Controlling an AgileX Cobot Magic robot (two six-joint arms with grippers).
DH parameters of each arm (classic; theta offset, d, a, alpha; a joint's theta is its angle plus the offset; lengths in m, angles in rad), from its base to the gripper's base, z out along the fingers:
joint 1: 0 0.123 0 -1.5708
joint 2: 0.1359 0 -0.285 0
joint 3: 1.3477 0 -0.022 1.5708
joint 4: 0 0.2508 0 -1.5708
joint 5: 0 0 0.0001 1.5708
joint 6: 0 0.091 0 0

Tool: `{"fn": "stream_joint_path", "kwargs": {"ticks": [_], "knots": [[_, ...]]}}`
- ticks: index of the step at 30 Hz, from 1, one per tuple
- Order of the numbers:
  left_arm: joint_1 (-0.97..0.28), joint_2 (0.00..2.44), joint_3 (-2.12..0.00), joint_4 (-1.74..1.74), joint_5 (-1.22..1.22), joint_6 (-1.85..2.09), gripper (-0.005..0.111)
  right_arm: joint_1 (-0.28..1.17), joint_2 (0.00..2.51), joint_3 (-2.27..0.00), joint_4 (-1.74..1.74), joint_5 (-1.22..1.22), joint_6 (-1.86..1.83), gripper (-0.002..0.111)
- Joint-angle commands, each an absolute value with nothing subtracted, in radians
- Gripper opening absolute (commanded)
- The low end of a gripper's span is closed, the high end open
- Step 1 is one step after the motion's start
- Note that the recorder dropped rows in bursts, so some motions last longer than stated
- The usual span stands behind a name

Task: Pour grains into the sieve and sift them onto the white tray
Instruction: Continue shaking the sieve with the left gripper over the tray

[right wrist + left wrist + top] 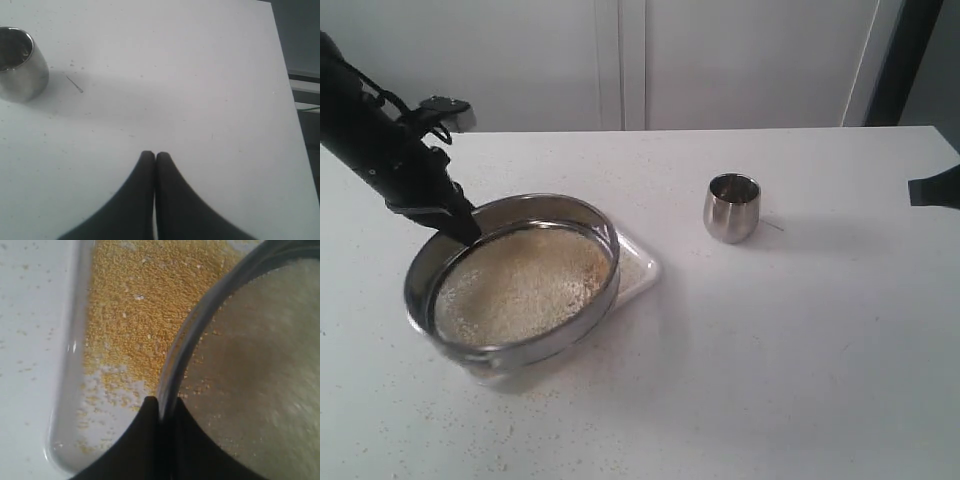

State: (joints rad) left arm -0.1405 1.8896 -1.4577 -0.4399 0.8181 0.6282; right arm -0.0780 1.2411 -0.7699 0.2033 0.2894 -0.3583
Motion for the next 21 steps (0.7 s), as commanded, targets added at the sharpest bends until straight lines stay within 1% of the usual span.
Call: {"fn": "stream_joint_path", "kwargs": {"ticks": [1,3,4,5,7,10,11,12,15,16,17,20,21], "knots": [[-0.085,1.874,-1.411,-0.590,0.650,0.274,0.000,-0.078,1.234,-0.766,0.209,0.282,-0.363,0.000],[-0.111,1.870,-1.411,-0.610,0.722,0.602,0.000,-0.078,1.234,-0.766,0.209,0.282,-0.363,0.000],[-0.125,1.868,-1.409,-0.597,0.769,0.709,0.000,-0.078,1.234,-0.766,0.209,0.282,-0.363,0.000],[-0.131,1.866,-1.409,-0.567,0.793,0.735,0.000,-0.078,1.234,-0.766,0.209,0.282,-0.363,0.000],[-0.133,1.864,-1.409,-0.475,0.763,0.612,0.000,-0.078,1.234,-0.766,0.209,0.282,-0.363,0.000],[-0.125,1.860,-1.409,-0.319,0.684,0.241,0.000,-0.078,1.234,-0.766,0.209,0.282,-0.363,0.000],[-0.125,1.860,-1.409,-0.302,0.681,0.212,0.000,-0.078,1.234,-0.766,0.209,0.283,-0.361,0.000],[-0.135,1.860,-1.409,-0.310,0.690,0.291,0.000,-0.078,1.234,-0.766,0.209,0.283,-0.357,0.000],[-0.167,1.853,-1.409,-0.311,0.800,0.753,0.000,-0.078,1.234,-0.766,0.209,0.283,-0.338,0.000],[-0.172,1.851,-1.409,-0.304,0.809,0.777,0.000,-0.078,1.234,-0.766,0.209,0.283,-0.338,0.000],[-0.172,1.846,-1.409,-0.302,0.788,0.727,0.000,-0.078,1.234,-0.766,0.209,0.283,-0.336,0.000],[-0.138,1.842,-1.409,-0.273,0.639,0.139,0.000,-0.078,1.234,-0.766,0.209,0.283,-0.336,0.000],[-0.137,1.842,-1.409,-0.284,0.630,0.033,0.000,-0.078,1.234,-0.766,0.209,0.283,-0.336,0.000]]}}
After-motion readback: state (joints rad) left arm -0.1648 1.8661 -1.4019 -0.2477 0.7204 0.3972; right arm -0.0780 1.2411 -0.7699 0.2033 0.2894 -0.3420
